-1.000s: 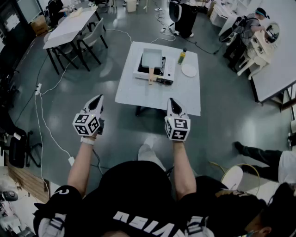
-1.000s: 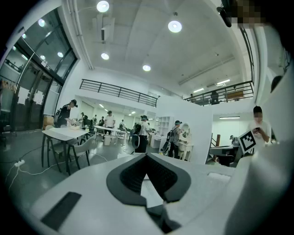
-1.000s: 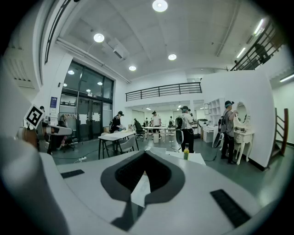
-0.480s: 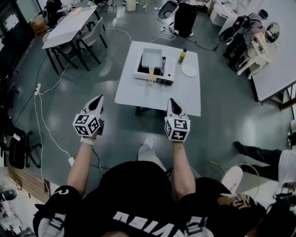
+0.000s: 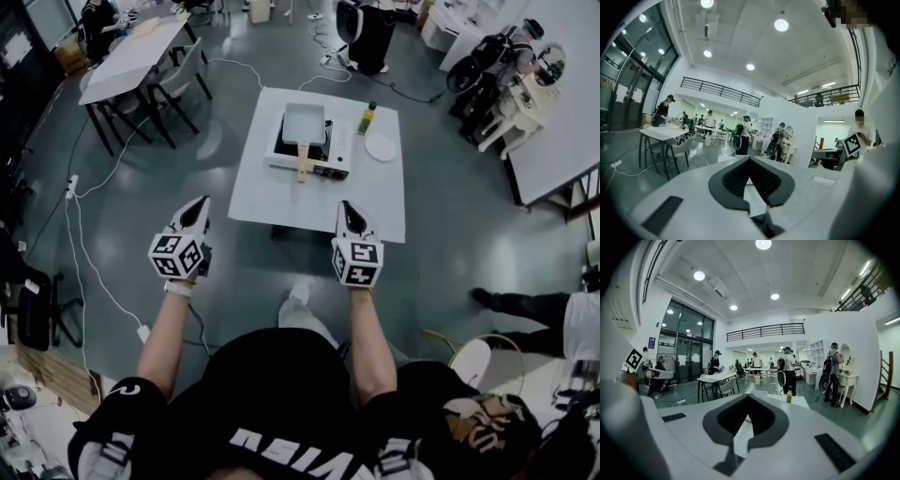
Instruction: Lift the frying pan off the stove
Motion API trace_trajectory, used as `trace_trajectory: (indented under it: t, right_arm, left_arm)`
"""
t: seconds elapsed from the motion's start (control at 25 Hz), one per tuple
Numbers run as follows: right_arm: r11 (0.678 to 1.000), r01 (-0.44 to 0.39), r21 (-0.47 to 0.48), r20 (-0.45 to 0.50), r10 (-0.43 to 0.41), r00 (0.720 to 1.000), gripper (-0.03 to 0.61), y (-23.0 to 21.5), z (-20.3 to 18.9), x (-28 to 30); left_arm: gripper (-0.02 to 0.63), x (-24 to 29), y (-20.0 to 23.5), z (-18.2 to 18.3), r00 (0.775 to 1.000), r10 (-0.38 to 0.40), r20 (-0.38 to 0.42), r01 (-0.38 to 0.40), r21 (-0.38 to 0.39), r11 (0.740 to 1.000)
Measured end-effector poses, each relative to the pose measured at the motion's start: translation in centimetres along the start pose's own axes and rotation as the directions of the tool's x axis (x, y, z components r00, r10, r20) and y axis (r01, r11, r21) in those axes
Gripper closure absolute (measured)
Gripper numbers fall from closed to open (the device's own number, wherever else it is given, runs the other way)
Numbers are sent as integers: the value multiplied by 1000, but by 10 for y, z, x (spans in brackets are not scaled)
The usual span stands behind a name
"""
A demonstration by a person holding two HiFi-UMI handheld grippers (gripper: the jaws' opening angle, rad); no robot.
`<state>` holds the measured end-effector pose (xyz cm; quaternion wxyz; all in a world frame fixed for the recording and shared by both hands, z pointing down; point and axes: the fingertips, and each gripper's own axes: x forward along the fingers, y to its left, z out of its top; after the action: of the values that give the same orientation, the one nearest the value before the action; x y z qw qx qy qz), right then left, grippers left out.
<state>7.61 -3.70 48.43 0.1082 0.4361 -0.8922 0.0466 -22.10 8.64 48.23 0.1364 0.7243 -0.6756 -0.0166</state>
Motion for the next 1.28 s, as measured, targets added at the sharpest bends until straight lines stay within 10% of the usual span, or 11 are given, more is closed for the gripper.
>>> trace_trajectory:
  t: [1.28]
  right_arm:
    - [1000, -3, 22, -39, 4, 999, 583, -61, 4, 79]
  left_arm:
    - [615, 105, -6, 19, 999, -32, -25, 32, 11, 999]
